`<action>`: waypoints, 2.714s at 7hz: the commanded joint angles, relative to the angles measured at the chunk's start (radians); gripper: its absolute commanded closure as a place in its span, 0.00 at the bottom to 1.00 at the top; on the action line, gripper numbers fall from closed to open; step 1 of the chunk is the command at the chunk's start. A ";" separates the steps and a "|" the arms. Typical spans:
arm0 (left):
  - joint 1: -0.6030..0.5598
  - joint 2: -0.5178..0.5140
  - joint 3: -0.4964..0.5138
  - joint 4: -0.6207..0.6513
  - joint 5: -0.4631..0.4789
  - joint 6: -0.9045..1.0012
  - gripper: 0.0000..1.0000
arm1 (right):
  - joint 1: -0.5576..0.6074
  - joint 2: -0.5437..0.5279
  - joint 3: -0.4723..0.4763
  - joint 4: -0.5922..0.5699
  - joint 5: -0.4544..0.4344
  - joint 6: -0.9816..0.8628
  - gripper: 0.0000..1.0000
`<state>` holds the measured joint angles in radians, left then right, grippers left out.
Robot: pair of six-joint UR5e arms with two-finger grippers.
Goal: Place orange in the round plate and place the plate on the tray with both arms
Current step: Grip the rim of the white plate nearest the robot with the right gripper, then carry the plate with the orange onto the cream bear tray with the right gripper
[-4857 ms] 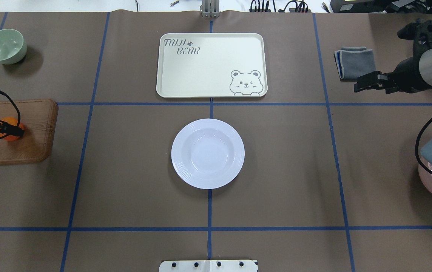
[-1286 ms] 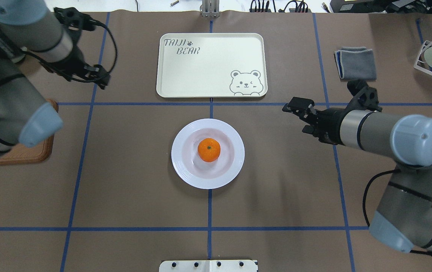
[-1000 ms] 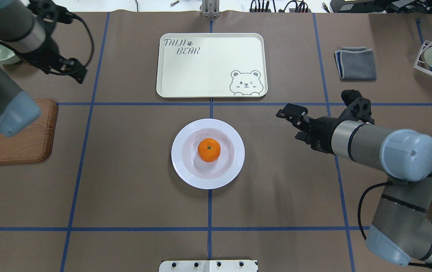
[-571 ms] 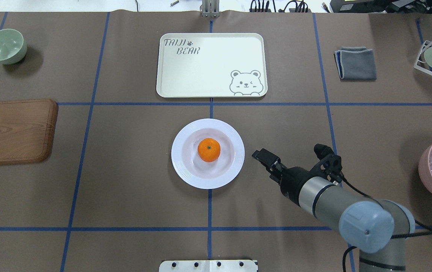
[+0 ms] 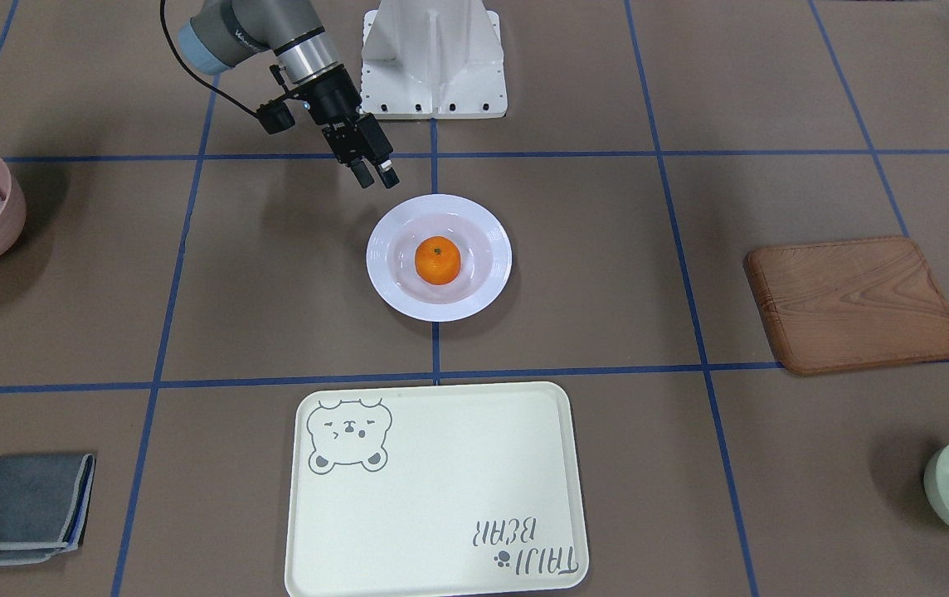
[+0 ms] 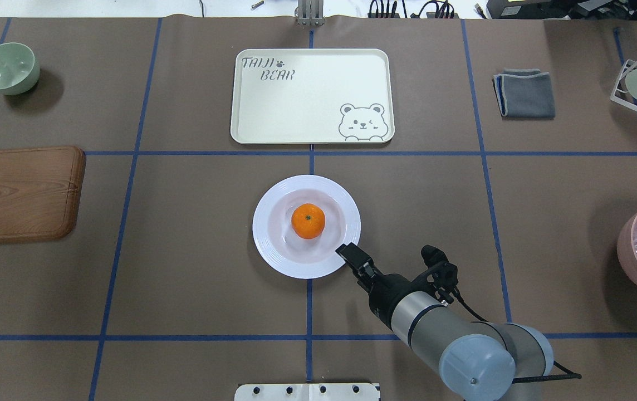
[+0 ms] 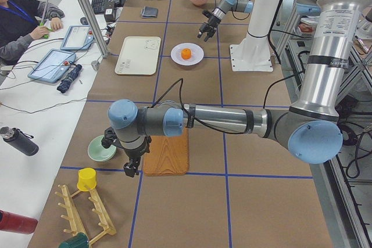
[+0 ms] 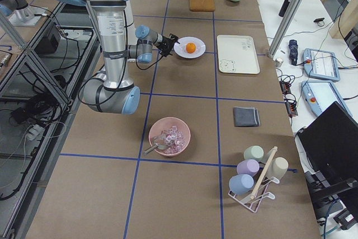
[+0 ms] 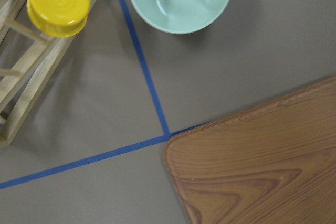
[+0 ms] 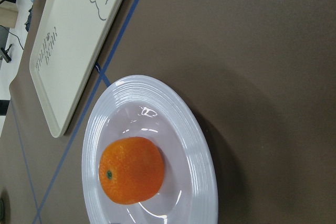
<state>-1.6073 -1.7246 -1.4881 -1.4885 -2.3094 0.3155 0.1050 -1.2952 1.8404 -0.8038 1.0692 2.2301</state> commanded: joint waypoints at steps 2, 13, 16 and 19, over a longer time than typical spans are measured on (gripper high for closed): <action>-0.005 0.007 0.000 0.001 -0.001 0.004 0.02 | -0.011 0.054 -0.085 -0.020 -0.002 0.011 0.28; -0.011 0.063 -0.027 0.002 -0.001 0.001 0.02 | 0.025 0.119 -0.141 0.082 -0.170 0.103 1.00; -0.034 0.114 -0.053 0.001 -0.080 -0.012 0.02 | 0.056 0.128 -0.130 0.176 -0.206 0.106 1.00; -0.042 0.190 -0.150 0.002 -0.088 -0.047 0.02 | 0.160 0.204 -0.136 0.229 -0.206 0.141 1.00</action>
<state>-1.6475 -1.5586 -1.6118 -1.4870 -2.3945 0.2806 0.2195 -1.1245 1.7108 -0.5817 0.8638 2.3502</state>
